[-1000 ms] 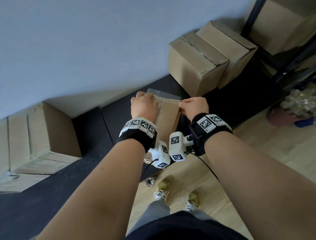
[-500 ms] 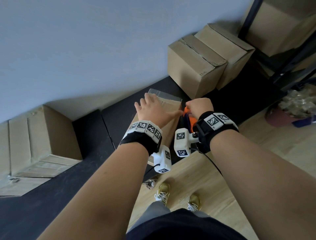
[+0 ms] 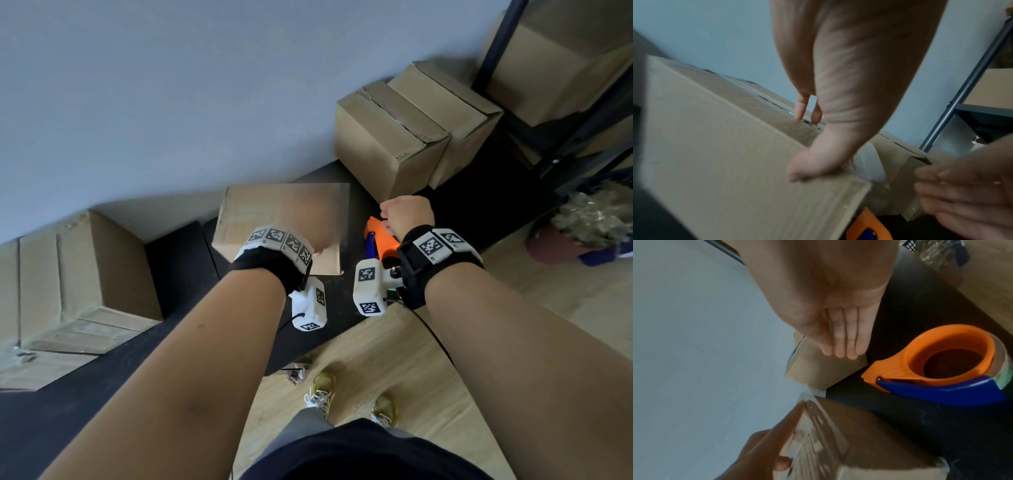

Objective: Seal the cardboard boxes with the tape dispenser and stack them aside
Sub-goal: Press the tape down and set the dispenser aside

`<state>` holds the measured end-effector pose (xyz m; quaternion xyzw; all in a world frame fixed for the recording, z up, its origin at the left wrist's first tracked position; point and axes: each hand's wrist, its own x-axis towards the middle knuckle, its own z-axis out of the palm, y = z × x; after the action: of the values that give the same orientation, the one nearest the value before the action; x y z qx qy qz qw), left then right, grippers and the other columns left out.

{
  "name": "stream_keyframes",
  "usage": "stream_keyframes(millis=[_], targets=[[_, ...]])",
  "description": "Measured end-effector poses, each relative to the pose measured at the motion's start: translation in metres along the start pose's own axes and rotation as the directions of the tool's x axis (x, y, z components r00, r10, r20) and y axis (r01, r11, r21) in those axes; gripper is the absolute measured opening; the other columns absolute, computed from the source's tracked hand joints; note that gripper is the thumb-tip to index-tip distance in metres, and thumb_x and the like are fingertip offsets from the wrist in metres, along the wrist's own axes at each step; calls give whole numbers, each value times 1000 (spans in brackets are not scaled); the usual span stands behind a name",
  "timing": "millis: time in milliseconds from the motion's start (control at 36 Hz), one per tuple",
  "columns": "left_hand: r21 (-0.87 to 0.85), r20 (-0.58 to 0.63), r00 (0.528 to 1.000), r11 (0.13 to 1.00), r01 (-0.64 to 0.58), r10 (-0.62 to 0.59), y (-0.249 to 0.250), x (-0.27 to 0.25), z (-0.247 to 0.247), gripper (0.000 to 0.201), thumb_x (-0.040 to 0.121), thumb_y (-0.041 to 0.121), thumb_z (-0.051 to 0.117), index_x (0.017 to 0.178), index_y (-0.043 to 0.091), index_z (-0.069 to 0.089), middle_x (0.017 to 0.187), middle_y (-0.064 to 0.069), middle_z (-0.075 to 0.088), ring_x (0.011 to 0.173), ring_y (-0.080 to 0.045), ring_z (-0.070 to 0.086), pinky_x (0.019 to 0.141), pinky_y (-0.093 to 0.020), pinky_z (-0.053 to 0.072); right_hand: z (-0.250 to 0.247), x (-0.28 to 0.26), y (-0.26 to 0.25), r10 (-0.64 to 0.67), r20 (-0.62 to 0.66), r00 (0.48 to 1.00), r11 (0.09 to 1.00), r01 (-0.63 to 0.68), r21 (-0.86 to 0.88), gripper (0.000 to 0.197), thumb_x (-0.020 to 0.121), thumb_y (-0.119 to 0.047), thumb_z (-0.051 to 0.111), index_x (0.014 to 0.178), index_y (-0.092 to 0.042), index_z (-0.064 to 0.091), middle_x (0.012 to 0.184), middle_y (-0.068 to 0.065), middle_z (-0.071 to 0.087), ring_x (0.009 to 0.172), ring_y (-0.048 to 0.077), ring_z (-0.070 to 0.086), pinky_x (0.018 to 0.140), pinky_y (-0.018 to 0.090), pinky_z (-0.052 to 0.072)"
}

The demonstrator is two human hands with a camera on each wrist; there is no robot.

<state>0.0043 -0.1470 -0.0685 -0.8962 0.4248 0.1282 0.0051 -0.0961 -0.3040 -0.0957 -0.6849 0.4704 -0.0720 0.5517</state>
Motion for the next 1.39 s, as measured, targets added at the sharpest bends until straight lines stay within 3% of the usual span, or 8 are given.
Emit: stream_keyframes(millis=[139,389,500,556,639,778,1000,1389], targets=[[180,-45,998,983,-22,31,-4,-10,9,73,91,16,51,146,50,17,135,-5,34,123,-27,34,96,-38,39,9,-1,-7,-91,-37,995,994,89,-64,26,89,-7,50,99,-5,74,101,13,71,94,32,66,90,44,53],[147,-126,989,987,-60,79,-36,-32,34,74,91,13,53,151,36,15,156,0,19,145,-24,15,117,-41,17,35,-13,-16,-247,146,958,948,270,-170,37,92,-2,44,111,-15,73,120,5,68,110,23,61,94,28,46],[-167,-348,915,974,154,-204,-43,-50,48,57,80,2,55,133,22,45,134,-4,41,119,-27,41,87,-41,46,42,-16,-12,-267,137,954,938,290,-188,40,89,2,41,107,-12,74,116,8,69,109,25,62,97,33,48],[-275,-404,868,943,184,-288,-43,-57,54,39,82,1,51,118,15,54,118,-6,47,100,-28,49,68,-39,49,43,-14,-12,-272,163,948,934,301,-192,43,86,6,39,108,-9,73,114,11,69,107,28,64,98,38,49],[-374,-439,835,912,168,-333,-41,-63,61,25,84,1,50,105,11,60,109,-5,50,82,-28,53,62,-34,45,44,-12,-10,-262,269,927,917,326,-230,46,84,11,39,112,-7,71,114,15,68,107,34,64,100,44,48],[-436,-434,830,888,146,-350,-43,-62,60,33,86,0,51,113,12,66,120,-2,56,89,-27,59,71,-23,38,49,-15,1,-374,166,912,863,408,-299,45,76,1,43,82,-35,70,88,-3,71,89,22,67,85,38,55],[-437,-333,883,884,165,-330,-58,-63,56,49,86,1,53,131,20,59,143,3,49,126,-21,51,105,-27,39,49,-27,6,-538,243,807,674,585,-452,36,77,5,52,81,-30,60,77,-9,58,78,18,58,71,37,53],[-447,-293,898,877,176,-329,-70,-52,57,40,85,12,67,125,18,64,137,0,56,128,-18,51,110,-29,35,52,-25,9,-626,302,719,553,682,-479,15,80,1,63,85,-11,55,80,4,55,73,25,52,62,33,41]])
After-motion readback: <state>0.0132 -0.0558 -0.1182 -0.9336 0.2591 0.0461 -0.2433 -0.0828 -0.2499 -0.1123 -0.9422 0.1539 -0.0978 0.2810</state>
